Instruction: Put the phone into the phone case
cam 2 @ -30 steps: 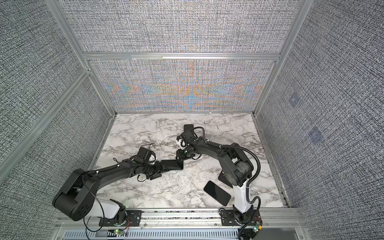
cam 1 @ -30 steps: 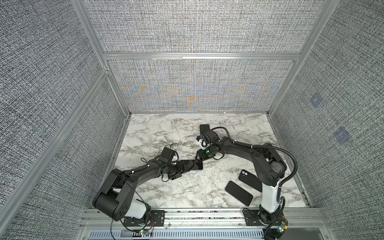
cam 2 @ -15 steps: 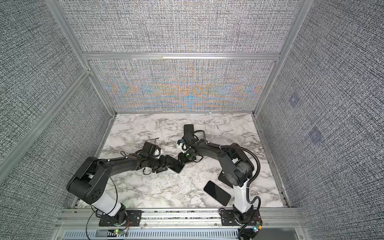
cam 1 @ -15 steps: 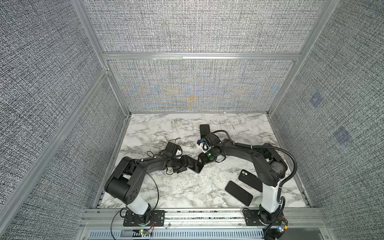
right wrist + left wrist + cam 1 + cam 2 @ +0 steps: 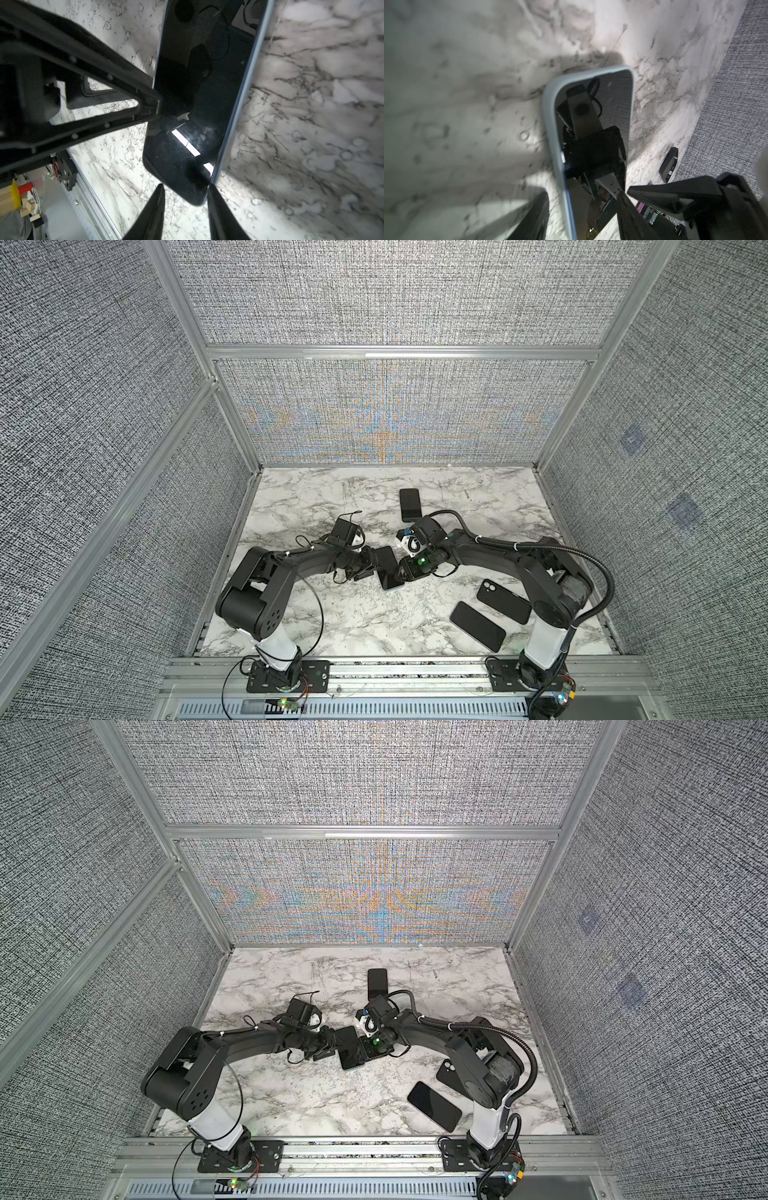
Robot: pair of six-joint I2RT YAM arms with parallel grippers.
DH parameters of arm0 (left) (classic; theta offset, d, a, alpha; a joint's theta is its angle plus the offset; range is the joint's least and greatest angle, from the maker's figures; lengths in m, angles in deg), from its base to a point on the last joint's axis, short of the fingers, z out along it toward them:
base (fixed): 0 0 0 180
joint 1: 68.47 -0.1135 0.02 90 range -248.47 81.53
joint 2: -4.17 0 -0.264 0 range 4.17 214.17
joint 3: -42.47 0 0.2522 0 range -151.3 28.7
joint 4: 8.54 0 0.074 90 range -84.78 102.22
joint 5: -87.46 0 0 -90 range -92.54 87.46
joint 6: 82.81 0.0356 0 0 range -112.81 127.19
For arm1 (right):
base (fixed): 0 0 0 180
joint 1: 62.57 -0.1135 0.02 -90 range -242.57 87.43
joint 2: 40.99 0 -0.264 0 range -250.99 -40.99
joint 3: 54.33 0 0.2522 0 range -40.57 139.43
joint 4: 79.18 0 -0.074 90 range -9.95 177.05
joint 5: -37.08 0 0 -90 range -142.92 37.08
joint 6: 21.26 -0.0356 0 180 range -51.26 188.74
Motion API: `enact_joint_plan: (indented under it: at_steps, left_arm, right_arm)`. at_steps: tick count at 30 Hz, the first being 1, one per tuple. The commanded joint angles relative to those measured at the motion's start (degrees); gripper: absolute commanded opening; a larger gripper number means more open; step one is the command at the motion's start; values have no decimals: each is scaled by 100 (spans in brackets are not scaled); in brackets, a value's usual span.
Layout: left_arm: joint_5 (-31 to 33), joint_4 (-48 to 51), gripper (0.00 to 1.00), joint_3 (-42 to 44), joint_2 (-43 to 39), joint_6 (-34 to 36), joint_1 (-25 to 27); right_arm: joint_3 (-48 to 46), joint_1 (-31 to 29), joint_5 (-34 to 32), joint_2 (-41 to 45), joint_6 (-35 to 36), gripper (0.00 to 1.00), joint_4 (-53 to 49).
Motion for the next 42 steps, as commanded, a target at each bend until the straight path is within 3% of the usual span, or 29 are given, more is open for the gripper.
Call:
enact_joint_plan:
  at_steps: [1, 6, 16, 23, 29, 42]
  left_arm:
    - [53, 584, 54, 96, -306, -474, 258]
    - [260, 1152, 54, 62, -472, -695, 602]
    - [461, 1373, 44, -385, -86, -930, 899]
    - [614, 1646, 30, -473, -13, -902, 910]
    - [973, 2201, 30, -668, -122, -727, 911]
    - [953, 1927, 18, -549, 80, -744, 981]
  right_arm:
    - [-143, -32, -10, 70, -269, 38, 361]
    - [-307, -34, 117, 29, -321, 38, 634]
    - [-416, -19, 252, 79, -246, 38, 794]
    - [-462, -19, 375, 72, -317, 38, 1001]
    - [-463, 9, 386, 100, -279, 38, 965]
    - [-647, 0, 425, 74, -365, 38, 1058]
